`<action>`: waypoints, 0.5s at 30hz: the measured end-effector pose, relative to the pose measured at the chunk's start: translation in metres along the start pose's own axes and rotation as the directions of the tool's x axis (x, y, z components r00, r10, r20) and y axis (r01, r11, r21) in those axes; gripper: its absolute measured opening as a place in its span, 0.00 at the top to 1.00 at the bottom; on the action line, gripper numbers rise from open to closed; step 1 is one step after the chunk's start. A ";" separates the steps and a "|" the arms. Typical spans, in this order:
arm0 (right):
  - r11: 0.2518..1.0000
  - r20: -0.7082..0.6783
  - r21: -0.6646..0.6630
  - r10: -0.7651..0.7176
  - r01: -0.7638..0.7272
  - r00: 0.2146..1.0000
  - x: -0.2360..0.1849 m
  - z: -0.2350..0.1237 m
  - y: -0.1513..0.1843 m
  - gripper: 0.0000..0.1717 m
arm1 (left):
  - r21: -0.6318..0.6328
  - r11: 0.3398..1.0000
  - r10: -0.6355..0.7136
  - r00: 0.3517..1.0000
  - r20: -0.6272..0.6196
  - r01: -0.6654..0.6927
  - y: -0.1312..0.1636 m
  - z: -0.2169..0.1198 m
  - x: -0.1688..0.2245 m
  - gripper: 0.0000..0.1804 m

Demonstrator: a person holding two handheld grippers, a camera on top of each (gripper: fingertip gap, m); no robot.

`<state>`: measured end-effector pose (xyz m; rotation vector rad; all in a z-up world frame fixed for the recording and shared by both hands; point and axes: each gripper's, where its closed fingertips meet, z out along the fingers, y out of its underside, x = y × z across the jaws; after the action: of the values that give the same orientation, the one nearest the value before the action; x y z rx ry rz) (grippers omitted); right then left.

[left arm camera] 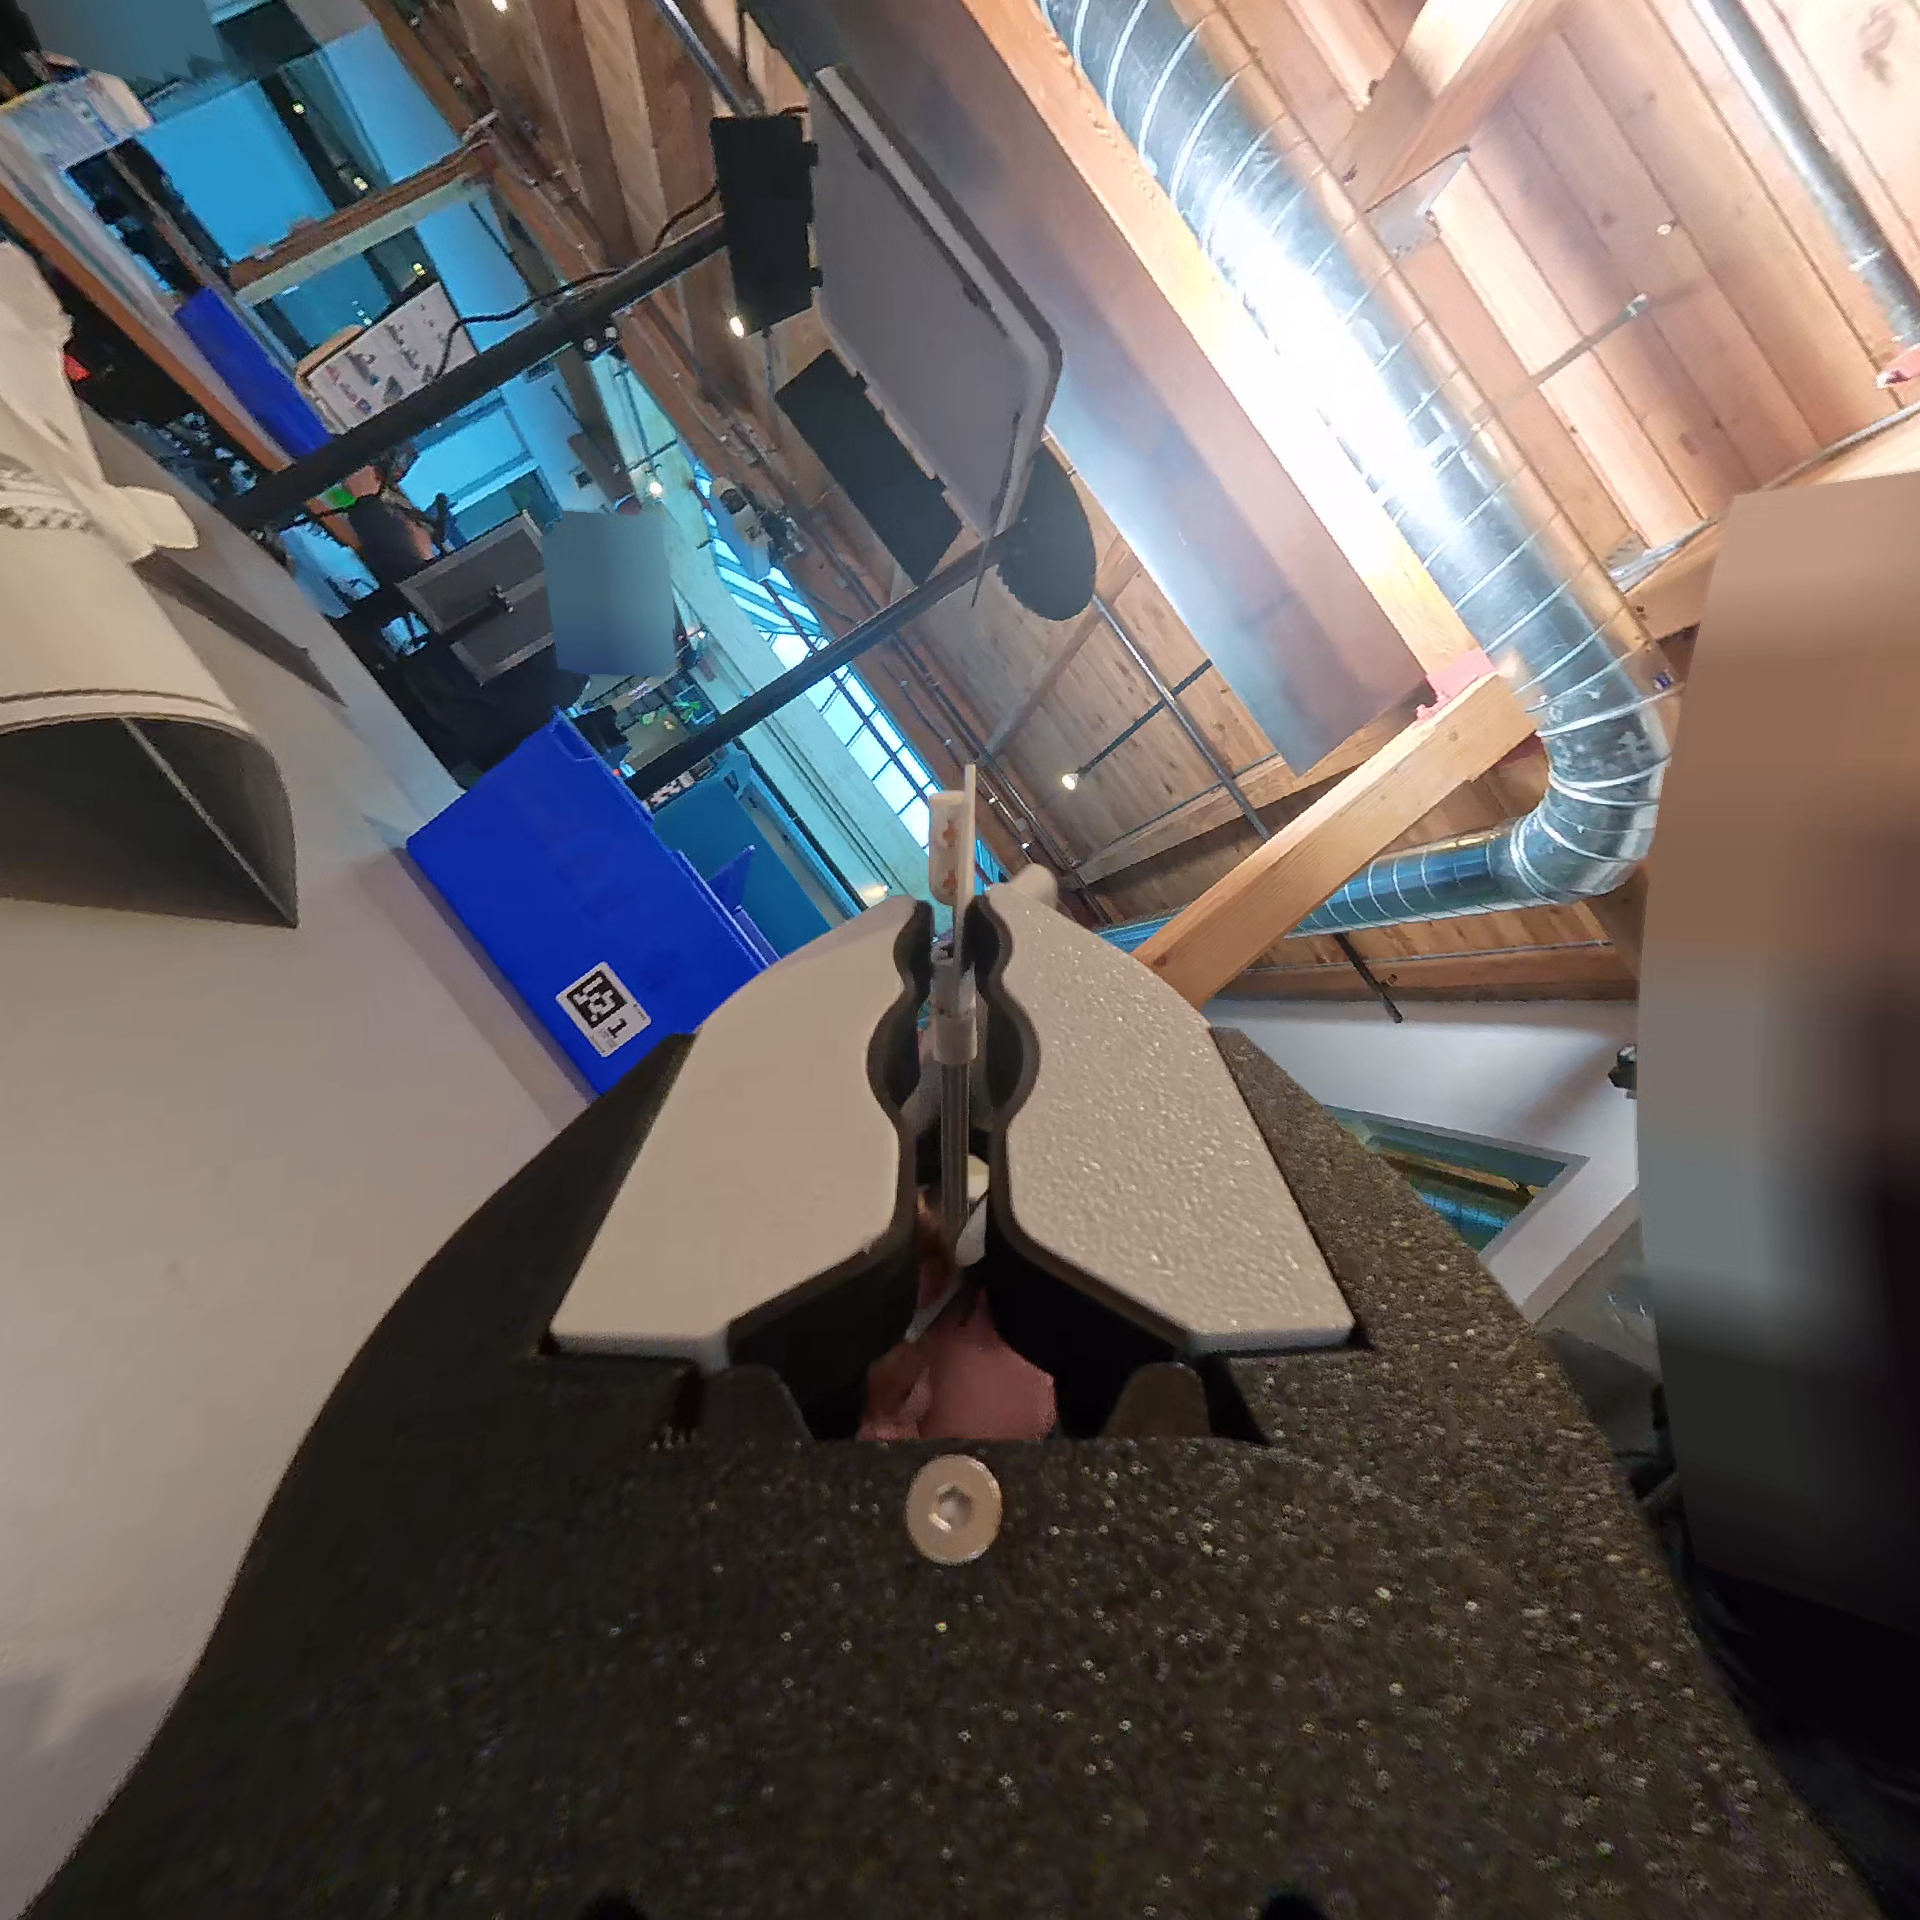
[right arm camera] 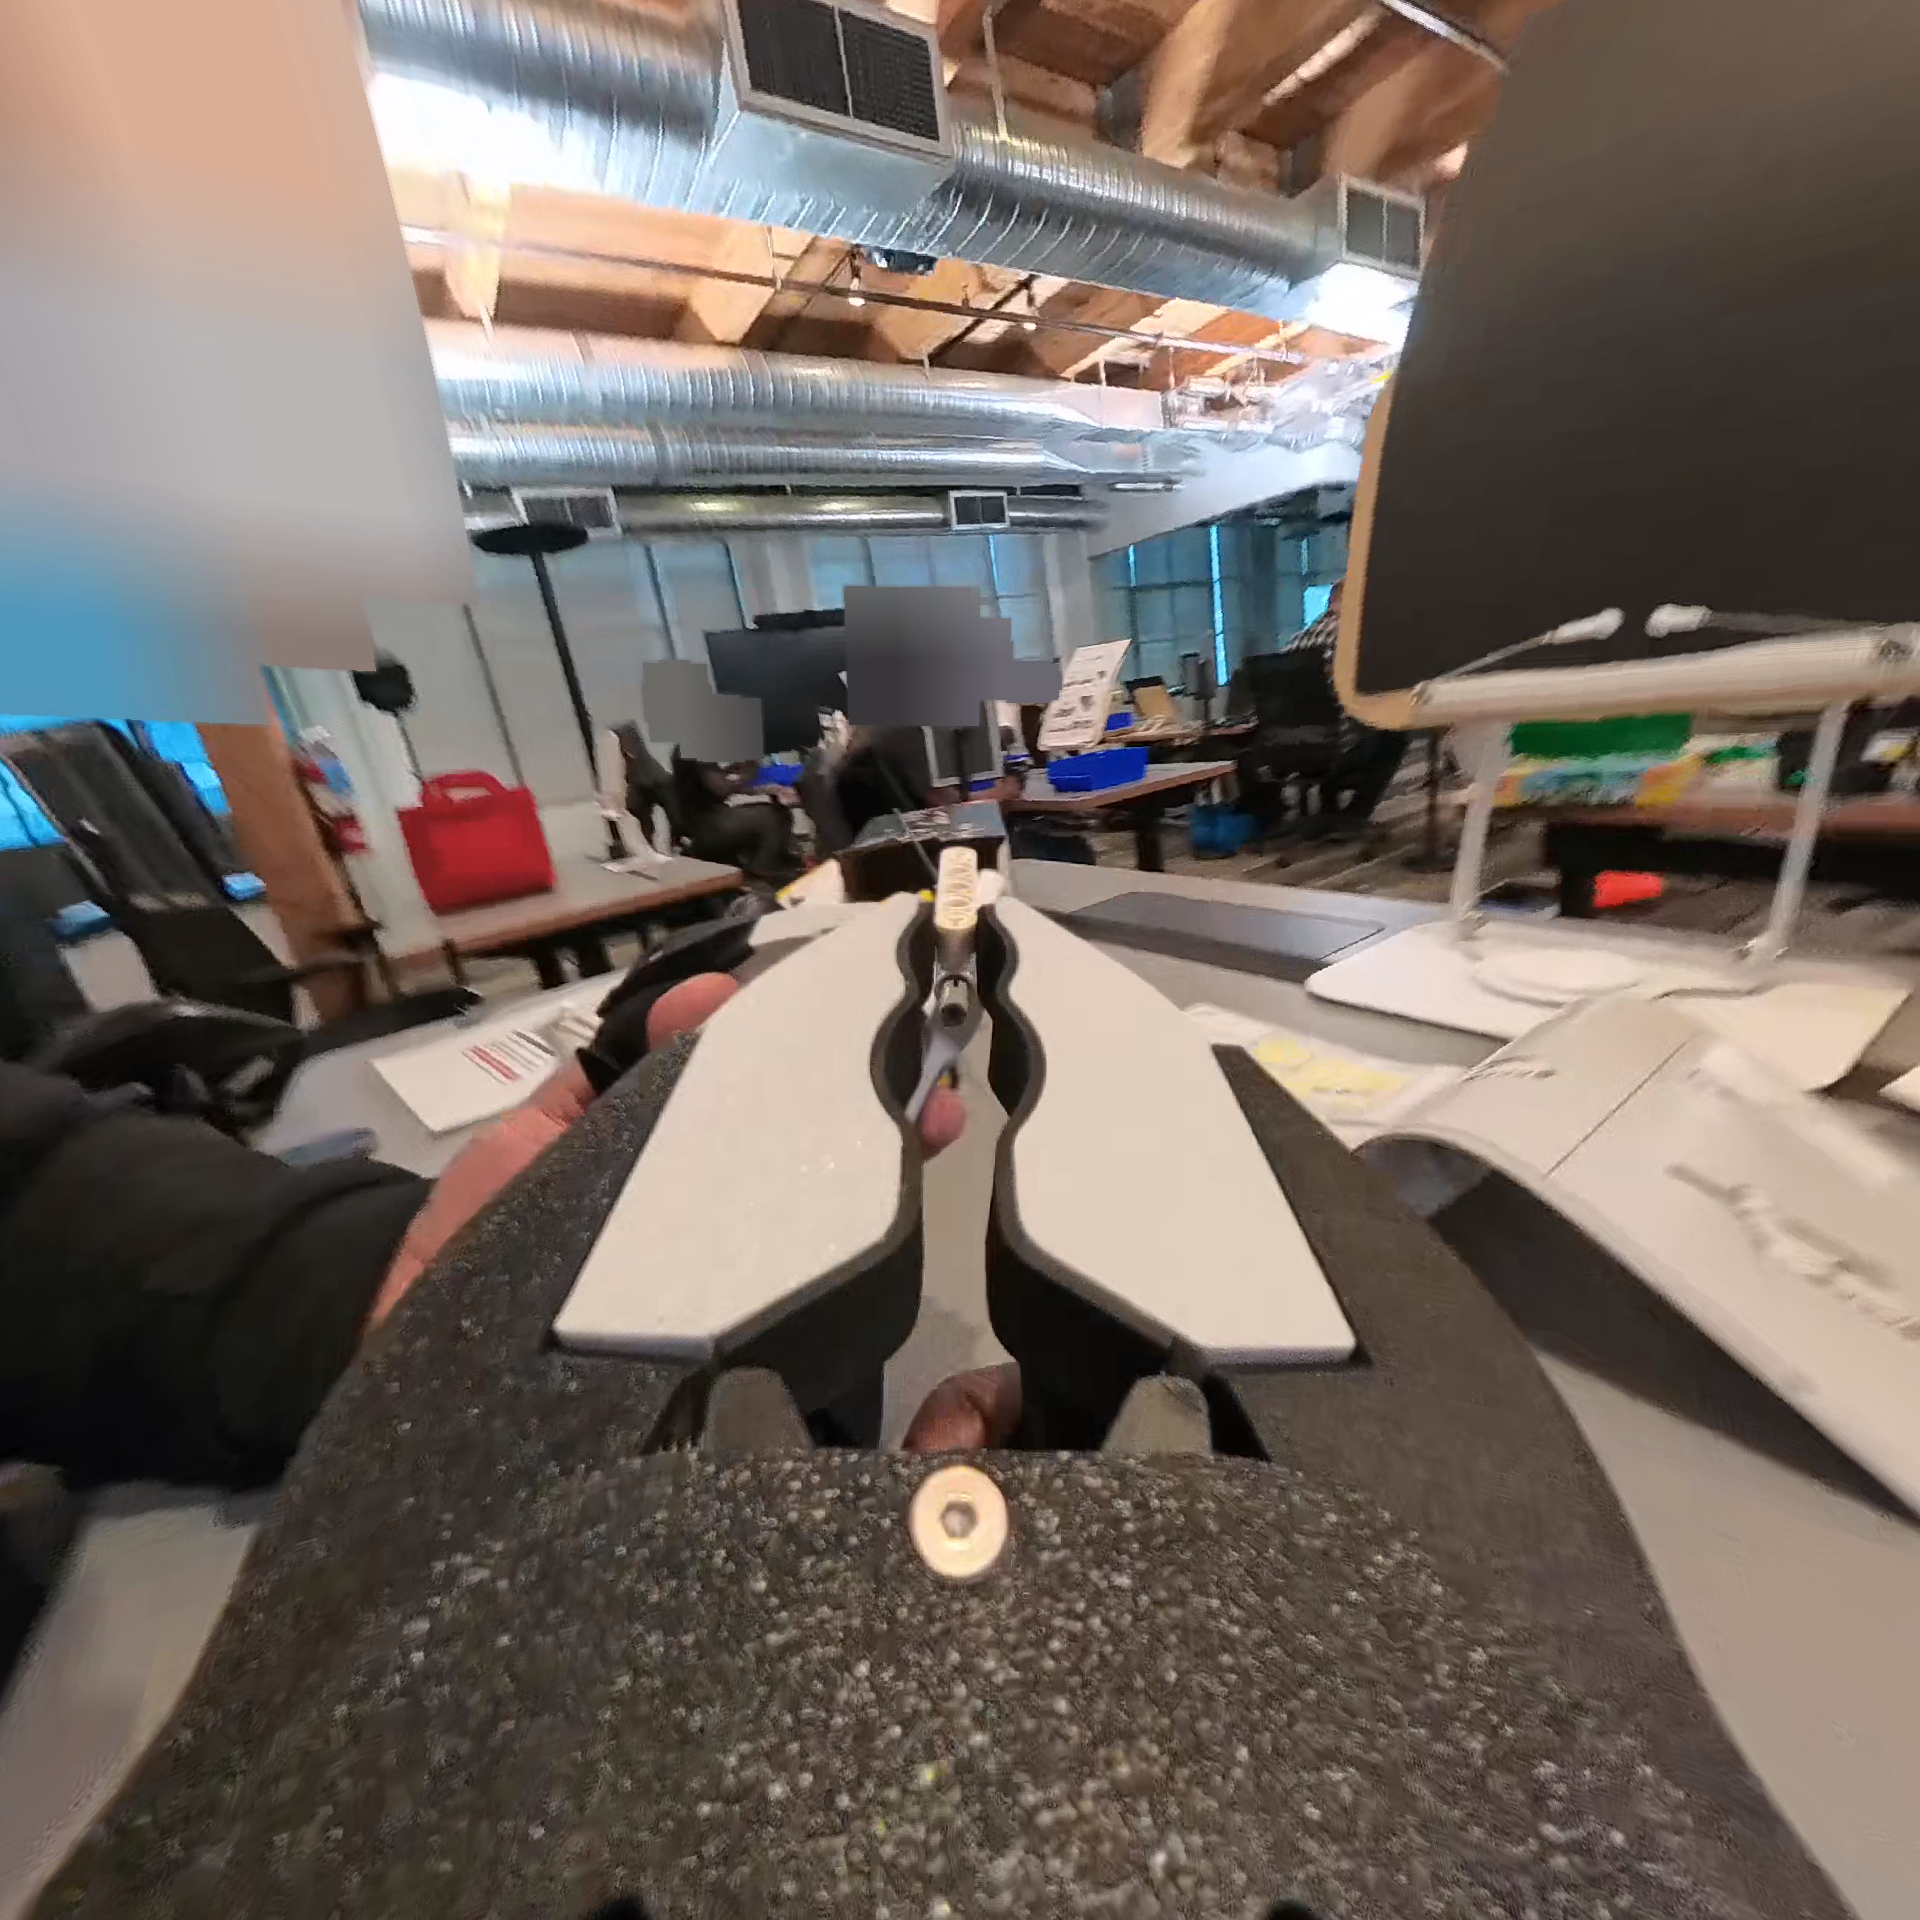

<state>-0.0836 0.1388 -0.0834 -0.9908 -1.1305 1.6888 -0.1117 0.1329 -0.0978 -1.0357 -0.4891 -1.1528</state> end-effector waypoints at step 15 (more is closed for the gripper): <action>0.910 0.064 -0.003 0.415 -0.416 0.908 0.002 0.009 0.022 0.96 | 0.015 0.999 0.033 0.999 -0.003 -0.033 -0.001 0.000 0.002 0.96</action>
<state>-0.0973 0.1335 -0.1026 -1.2451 -0.9952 2.0728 -0.1120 0.1318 -0.0959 -1.0256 -0.4763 -1.1200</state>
